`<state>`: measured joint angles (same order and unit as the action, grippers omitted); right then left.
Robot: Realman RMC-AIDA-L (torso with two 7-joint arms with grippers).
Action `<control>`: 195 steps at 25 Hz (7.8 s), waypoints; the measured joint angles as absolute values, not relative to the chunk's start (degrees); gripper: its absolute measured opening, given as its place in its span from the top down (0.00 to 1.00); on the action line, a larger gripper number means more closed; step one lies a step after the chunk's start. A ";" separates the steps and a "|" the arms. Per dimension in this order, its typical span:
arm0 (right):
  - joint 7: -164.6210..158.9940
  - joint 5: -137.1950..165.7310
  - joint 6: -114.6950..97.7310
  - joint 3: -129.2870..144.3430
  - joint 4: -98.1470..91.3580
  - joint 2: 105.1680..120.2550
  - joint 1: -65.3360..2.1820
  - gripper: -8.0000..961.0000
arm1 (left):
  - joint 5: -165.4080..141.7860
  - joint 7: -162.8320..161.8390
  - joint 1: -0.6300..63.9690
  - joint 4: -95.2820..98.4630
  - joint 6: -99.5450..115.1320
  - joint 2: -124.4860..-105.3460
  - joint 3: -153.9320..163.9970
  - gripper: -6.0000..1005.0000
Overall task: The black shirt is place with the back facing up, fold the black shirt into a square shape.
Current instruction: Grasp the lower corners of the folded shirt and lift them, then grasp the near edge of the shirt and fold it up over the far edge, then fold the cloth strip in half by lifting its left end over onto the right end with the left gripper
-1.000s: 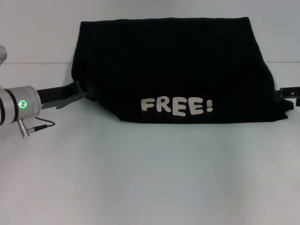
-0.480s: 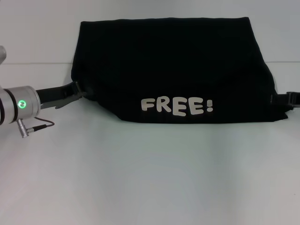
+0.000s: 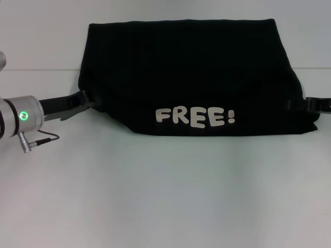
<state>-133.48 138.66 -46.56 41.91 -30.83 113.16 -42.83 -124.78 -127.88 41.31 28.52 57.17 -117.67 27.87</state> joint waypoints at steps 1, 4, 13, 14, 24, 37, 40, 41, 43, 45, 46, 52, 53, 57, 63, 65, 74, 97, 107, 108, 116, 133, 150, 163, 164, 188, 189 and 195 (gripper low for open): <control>-132.62 137.70 -46.66 42.00 -30.53 113.18 -42.99 0.02 | -124.78 -127.86 41.31 28.53 57.17 -117.68 27.87 0.99; -130.95 136.68 -47.71 42.10 -28.98 113.17 -43.97 0.02 | -124.77 -127.81 41.32 28.54 57.22 -117.68 27.87 0.99; -133.23 136.98 -52.34 42.04 -28.26 111.90 -43.49 0.02 | -124.20 -127.58 40.87 28.57 57.56 -117.79 27.32 0.99; -133.55 136.98 -52.89 42.02 -28.72 111.73 -43.12 0.02 | -124.19 -127.57 40.87 28.57 57.56 -117.79 27.32 0.99; -135.42 136.98 -53.23 41.78 -30.47 111.21 -41.65 0.07 | -124.14 -127.53 41.31 28.57 57.57 -117.86 27.33 0.99; -138.08 139.87 -51.84 42.15 -29.45 111.28 -42.64 0.54 | -123.09 -127.47 41.13 28.57 58.25 -117.86 27.42 0.99; -138.28 139.74 -53.08 41.66 -29.82 110.85 -42.13 0.64 | -123.08 -127.45 41.12 28.56 58.33 -117.86 27.42 0.99; -138.29 139.65 -53.47 41.40 -30.00 110.65 -42.00 0.66 | -123.08 -127.44 41.10 28.57 58.40 -117.84 27.42 0.99; -138.29 139.55 -54.96 40.54 -30.38 110.15 -41.72 0.72 | -123.07 -127.44 41.05 28.57 58.59 -117.79 27.40 0.99; -138.17 139.53 -56.46 39.40 -30.94 109.82 -41.47 0.77 | -123.07 -127.44 40.99 28.57 58.87 -117.79 27.36 0.99; -137.92 139.52 -57.63 38.11 -31.86 109.61 -41.09 0.80 | -123.07 -127.44 40.98 28.59 58.98 -117.78 27.34 0.99; -137.74 139.48 -60.20 36.17 -33.72 109.03 -39.91 0.93 | -123.06 -127.44 40.87 29.01 60.64 -117.66 27.48 0.99; -137.81 139.48 -62.17 35.84 -34.74 108.85 -39.20 0.96 | -123.40 -127.44 40.92 29.17 62.53 -117.36 27.72 0.99; -138.26 139.52 -66.56 35.62 -37.25 108.58 -37.32 0.96 | -126.72 -127.91 41.21 29.94 67.96 -116.47 27.96 0.99; -139.08 140.48 -78.09 33.96 -42.28 108.27 -32.88 0.96 | -134.91 -131.36 41.10 34.41 82.24 -114.86 28.00 0.99; -139.87 142.85 -84.71 33.95 -45.33 108.49 -30.92 0.96 | -138.97 -132.55 40.93 36.39 89.37 -114.36 27.81 0.99; -139.65 147.62 -97.40 33.45 -49.61 109.64 -26.61 0.96 | -150.73 -131.51 40.18 39.09 107.50 -113.95 27.98 0.99; -135.99 138.20 -87.96 17.89 -46.43 107.62 -35.23 0.96 | -146.25 -136.15 43.90 36.23 91.34 -110.76 12.36 0.99; -134.58 138.05 -55.10 27.18 -31.48 111.45 -44.60 0.96 | -145.86 -137.61 48.47 29.24 66.09 -113.15 18.34 0.99; -134.58 138.05 -52.93 28.11 -30.92 111.84 -45.14 0.96 | -145.81 -137.34 48.69 29.31 64.30 -113.67 18.75 0.99; -135.09 137.90 -42.07 30.36 -30.40 114.14 -47.22 0.96 | -140.74 -128.94 49.76 29.54 52.86 -116.44 19.45 0.99; -134.65 135.41 -34.44 33.86 -30.23 114.35 -48.54 0.96 | -139.02 -125.89 49.89 29.04 44.36 -116.96 22.48 0.98; -134.64 135.56 -25.40 39.38 -27.18 114.50 -51.90 0.96 | -138.75 -125.93 51.26 28.50 36.34 -118.35 25.48 0.97; -134.65 135.63 -23.73 40.24 -25.99 113.76 -53.18 0.91 | -138.75 -126.32 51.72 27.92 33.87 -118.68 26.55 0.96; -134.65 135.64 -23.66 40.37 -25.92 113.77 -53.20 0.90 | -138.75 -126.16 51.75 27.87 33.78 -118.74 26.58 0.96; -127.15 114.96 -54.26 42.19 -45.71 114.17 -39.57 0.30 | -120.02 -139.55 41.88 33.02 69.11 -115.12 23.78 0.56; -124.00 110.82 -56.62 42.09 -45.50 114.68 -37.38 0.28 | -118.71 -139.09 40.63 32.88 71.27 -115.23 22.54 0.52; -103.15 92.02 -72.13 39.63 -38.39 116.79 -27.67 0.16 | -117.66 -139.89 34.15 30.27 82.18 -115.59 15.01 0.29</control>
